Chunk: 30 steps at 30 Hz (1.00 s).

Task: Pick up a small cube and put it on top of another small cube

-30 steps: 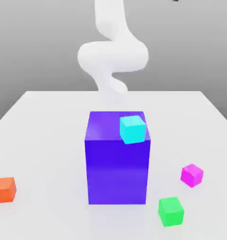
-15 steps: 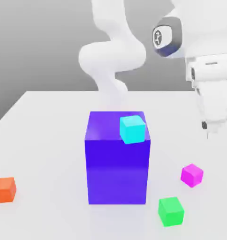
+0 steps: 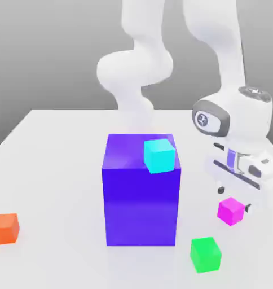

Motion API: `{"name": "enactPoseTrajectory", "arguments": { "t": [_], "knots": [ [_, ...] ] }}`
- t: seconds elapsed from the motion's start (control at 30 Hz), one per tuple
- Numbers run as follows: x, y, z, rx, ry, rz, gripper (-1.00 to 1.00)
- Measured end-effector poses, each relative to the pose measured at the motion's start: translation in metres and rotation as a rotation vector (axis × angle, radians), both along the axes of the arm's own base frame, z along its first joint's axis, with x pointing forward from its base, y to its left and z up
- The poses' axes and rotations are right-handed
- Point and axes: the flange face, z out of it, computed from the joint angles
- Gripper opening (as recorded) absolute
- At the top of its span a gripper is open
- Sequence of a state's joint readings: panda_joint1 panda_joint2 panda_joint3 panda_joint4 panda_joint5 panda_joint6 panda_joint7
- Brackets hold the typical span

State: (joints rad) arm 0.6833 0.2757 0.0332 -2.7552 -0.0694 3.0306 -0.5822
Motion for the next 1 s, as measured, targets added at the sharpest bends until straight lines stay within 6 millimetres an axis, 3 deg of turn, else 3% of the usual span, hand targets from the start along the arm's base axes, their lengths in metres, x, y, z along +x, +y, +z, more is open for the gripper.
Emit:
{"name": "enactPoseTrajectory", "arguments": {
  "t": [0.03, 0.27, 0.5, 0.7, 0.9, 1.0],
  "knots": [
    [0.0, 0.0, -0.006, 0.0, 0.0, 0.0, -1.0],
    [-0.001, -0.001, -0.007, -0.002, 0.001, 0.0, -1.0],
    [0.003, -0.002, 0.052, -0.003, 0.001, -0.021, -1.0],
    [0.072, -0.042, 0.077, -0.006, 0.001, -0.425, -1.0],
    [0.137, -0.097, 0.103, -0.003, 0.001, -0.856, -1.0],
    [0.146, -0.099, 0.084, -0.001, 0.001, -0.911, -1.0]
  ]
}}
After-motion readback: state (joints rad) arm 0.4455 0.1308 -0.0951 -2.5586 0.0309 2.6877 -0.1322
